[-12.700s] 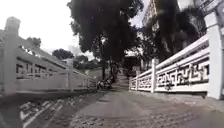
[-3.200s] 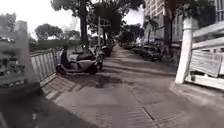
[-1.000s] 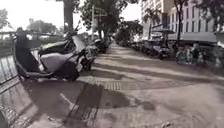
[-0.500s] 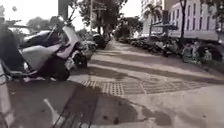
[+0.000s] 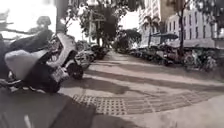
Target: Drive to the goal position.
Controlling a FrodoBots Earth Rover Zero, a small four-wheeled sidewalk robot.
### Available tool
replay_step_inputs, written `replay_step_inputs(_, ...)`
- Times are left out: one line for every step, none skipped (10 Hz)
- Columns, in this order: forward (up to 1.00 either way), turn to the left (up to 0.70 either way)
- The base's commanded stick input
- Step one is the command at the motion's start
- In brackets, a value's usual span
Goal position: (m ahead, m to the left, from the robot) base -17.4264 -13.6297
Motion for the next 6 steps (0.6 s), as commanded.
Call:
replay_step_inputs(0.45,-0.27)
replay_step_inputs(0.45,-0.27)
replay_step_inputs(0.45,-0.27)
replay_step_inputs(0.45,-0.27)
replay_step_inputs(0.45,-0.27)
replay_step_inputs(0.45,-0.27)
